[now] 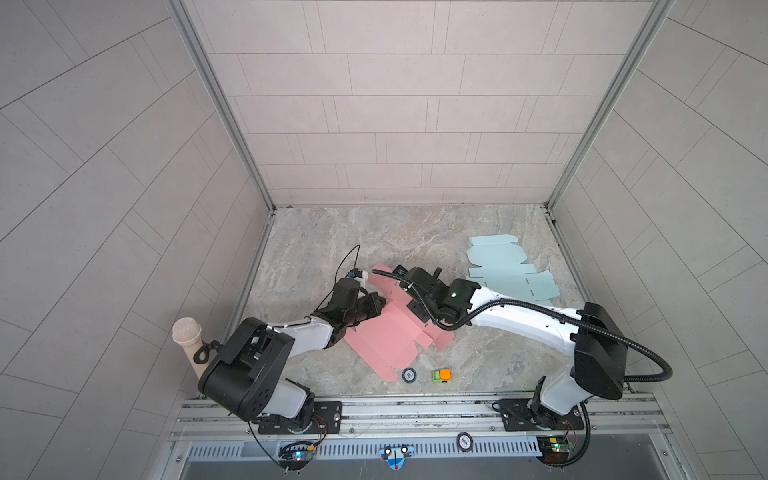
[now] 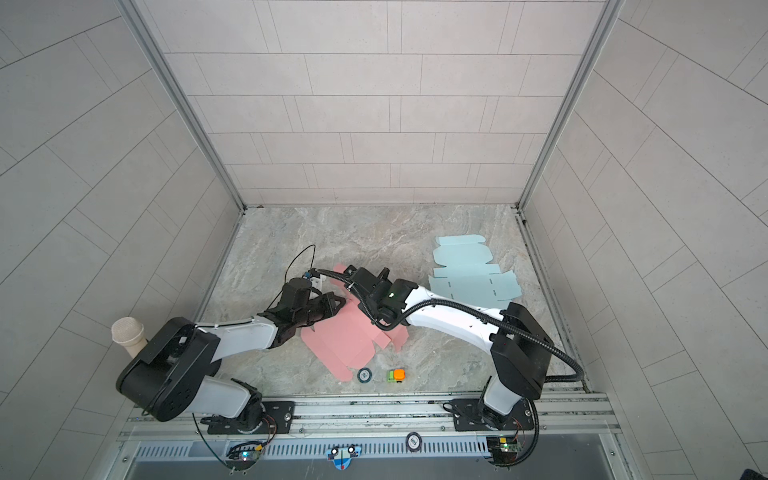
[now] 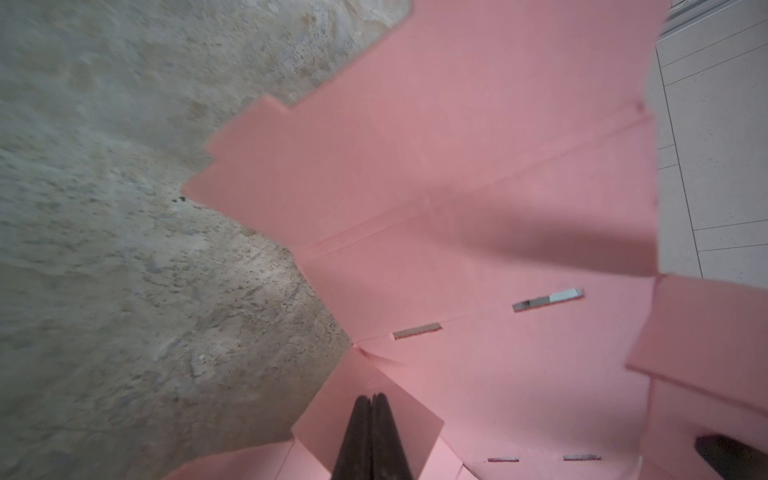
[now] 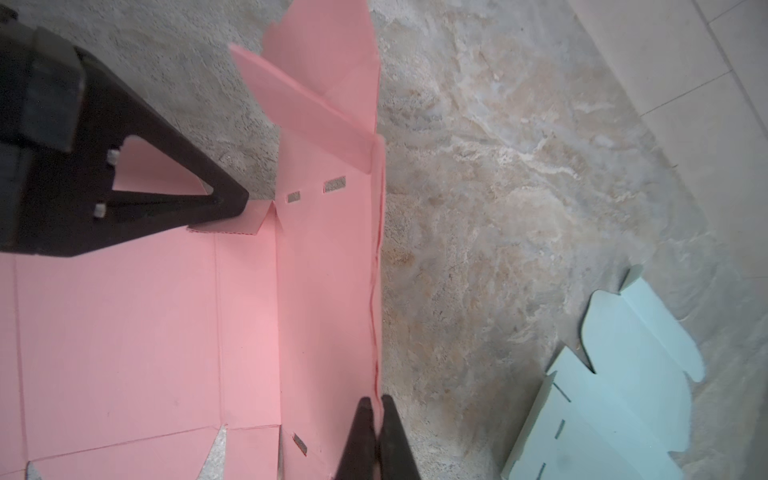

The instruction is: Fold the paper box

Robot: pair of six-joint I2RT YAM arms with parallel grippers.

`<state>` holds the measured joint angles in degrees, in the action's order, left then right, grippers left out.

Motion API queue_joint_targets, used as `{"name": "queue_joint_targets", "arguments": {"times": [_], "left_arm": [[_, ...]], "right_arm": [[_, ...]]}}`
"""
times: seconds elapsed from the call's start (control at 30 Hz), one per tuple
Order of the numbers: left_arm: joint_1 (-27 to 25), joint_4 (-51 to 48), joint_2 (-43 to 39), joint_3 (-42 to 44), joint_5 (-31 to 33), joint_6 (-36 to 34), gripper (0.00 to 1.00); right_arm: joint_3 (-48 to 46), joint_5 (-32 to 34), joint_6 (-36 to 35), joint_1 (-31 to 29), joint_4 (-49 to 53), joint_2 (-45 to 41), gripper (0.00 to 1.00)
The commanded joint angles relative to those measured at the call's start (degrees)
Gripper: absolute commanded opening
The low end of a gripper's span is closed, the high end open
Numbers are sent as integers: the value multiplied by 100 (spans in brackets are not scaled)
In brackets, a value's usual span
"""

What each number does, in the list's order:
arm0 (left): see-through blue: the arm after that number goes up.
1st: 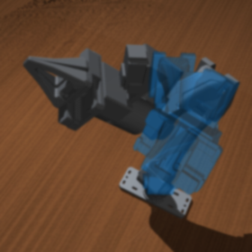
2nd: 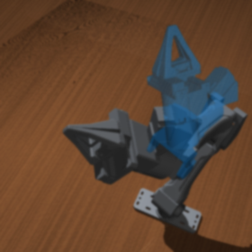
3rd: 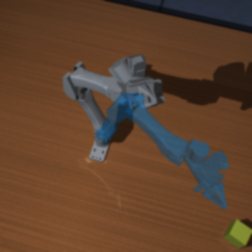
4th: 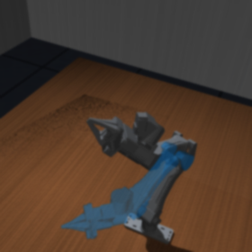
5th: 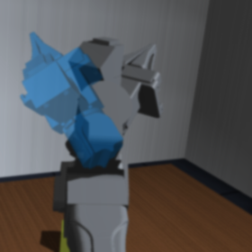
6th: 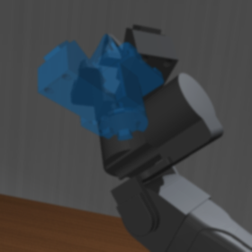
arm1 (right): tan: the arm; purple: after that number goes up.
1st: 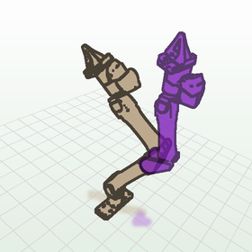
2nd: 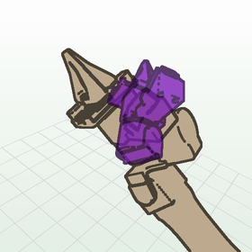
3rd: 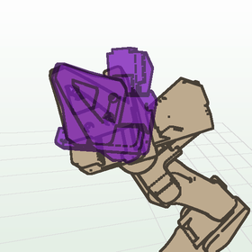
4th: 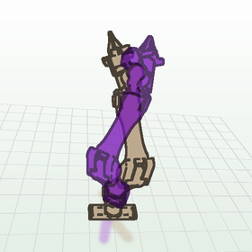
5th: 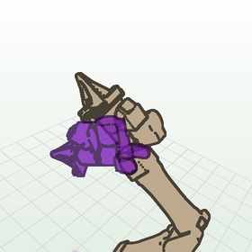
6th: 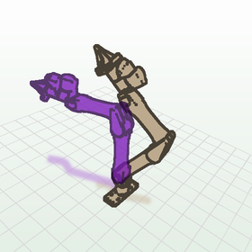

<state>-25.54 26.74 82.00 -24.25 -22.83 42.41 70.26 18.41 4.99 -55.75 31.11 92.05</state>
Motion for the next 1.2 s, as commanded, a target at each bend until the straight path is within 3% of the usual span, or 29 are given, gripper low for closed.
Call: {"name": "queue_joint_targets", "arguments": {"times": [0.0, 0.17, 0.43, 0.83, 1.17], "left_arm": [[198, 155, -216, 142, -79, 8, 0], [823, 462, -492, 387, -412, 161, 0], [1431, 253, -773, 88, -388, 92, 2], [1942, 676, 489, -699, -503, 138, 4], [1992, 404, 1462, -1395, -727, -411, 5]], "right_arm": [[23, 907, -544, -266, -185, -45, 0], [-226, 1103, -945, -429, -445, -235, 0], [-188, 1340, -1410, -472, -368, -56, 0], [-170, 2053, -2168, -734, -742, 489, 0], [-293, 2254, -2766, -877, -1189, 716, 0]]}}
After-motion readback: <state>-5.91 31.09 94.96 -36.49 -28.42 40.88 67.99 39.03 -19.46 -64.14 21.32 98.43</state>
